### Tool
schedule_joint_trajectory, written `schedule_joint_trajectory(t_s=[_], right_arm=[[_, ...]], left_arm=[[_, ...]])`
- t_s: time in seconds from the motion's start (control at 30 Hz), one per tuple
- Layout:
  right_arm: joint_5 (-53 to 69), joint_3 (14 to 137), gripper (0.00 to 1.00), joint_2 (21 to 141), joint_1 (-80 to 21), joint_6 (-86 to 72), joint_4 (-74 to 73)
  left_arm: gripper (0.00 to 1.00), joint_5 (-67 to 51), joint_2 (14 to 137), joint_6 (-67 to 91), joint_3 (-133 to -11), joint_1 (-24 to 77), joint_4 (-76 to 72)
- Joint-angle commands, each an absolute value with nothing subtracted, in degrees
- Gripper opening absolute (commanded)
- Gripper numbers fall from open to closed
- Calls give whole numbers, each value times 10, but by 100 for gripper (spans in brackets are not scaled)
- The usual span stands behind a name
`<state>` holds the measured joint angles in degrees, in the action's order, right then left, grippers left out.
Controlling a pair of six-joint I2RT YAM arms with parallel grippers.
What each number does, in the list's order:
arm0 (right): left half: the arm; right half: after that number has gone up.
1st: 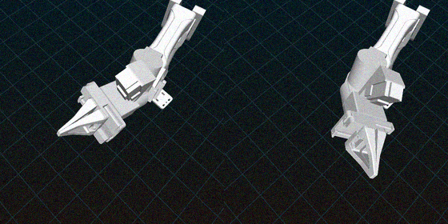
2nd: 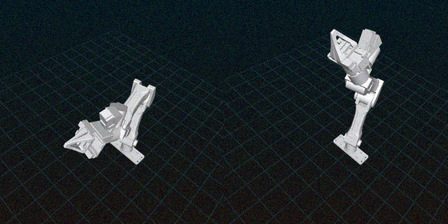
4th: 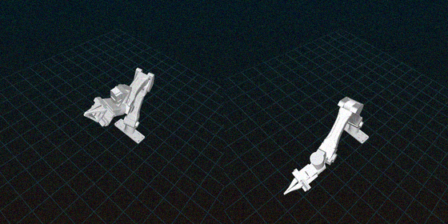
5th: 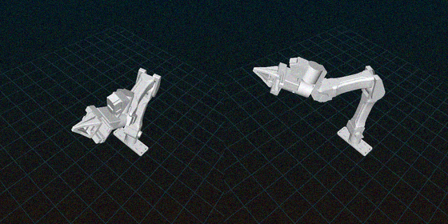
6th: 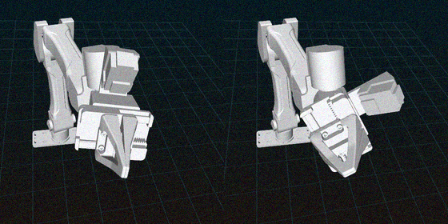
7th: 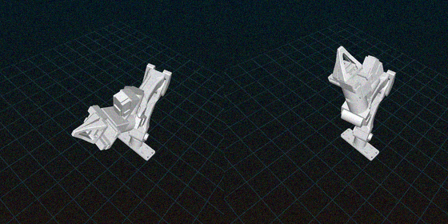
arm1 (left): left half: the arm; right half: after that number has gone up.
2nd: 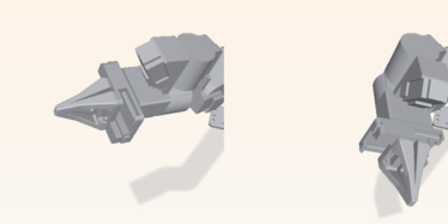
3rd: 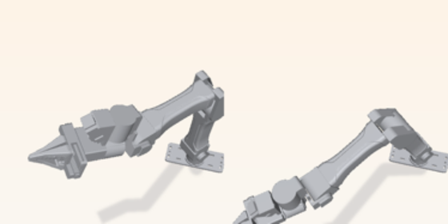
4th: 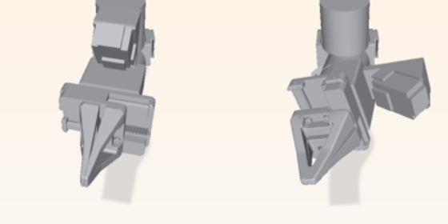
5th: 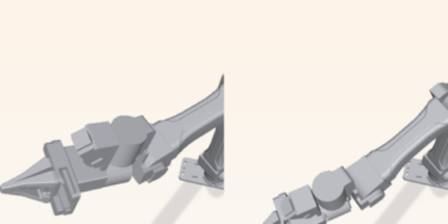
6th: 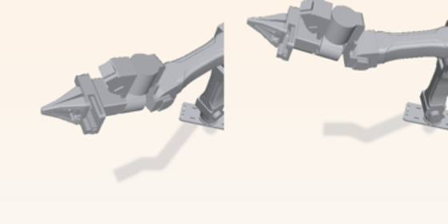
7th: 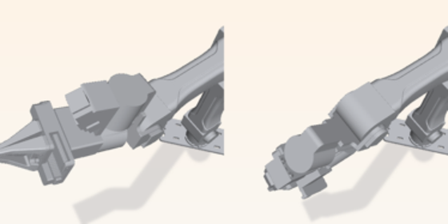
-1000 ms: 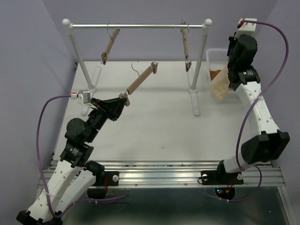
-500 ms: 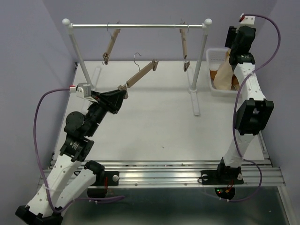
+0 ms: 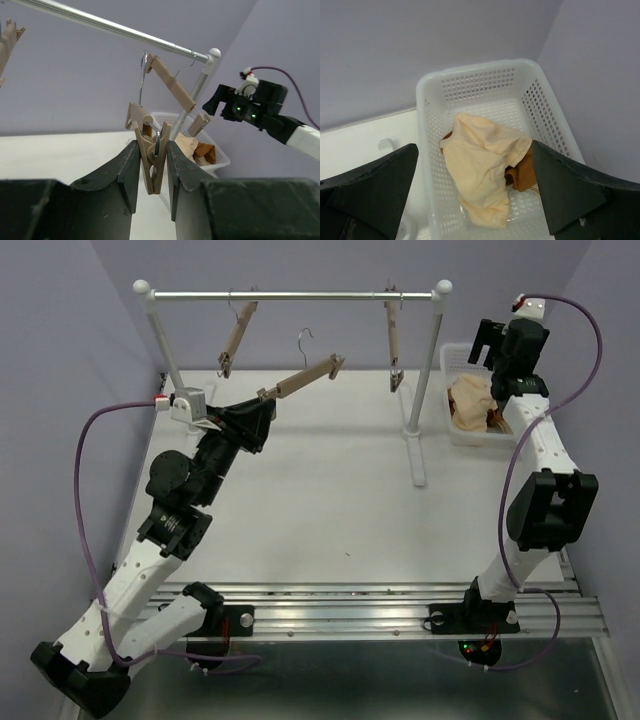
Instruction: Remove the underwear clipped to the hanger
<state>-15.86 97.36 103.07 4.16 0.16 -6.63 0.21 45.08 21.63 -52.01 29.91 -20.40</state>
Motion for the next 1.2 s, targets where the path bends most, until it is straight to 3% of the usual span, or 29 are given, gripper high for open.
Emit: schedule_joint_trajectory(t_s=[0.0,0.53,0.97,1.17], right_arm=[[-129,949,100,965,45,-18,-8],[-102,932,100,956,45,10,-7],[-115,903,100,942,45,50,-7],[-114,889,100,941,45,59,-6]], left_arm=[[0,75,471,146,-565,343,-292],[0,203,573,-46,-619,410,-508],[0,222,752,-169,-836,405,-523],[0,227,770,-139,-817,391,-525]])
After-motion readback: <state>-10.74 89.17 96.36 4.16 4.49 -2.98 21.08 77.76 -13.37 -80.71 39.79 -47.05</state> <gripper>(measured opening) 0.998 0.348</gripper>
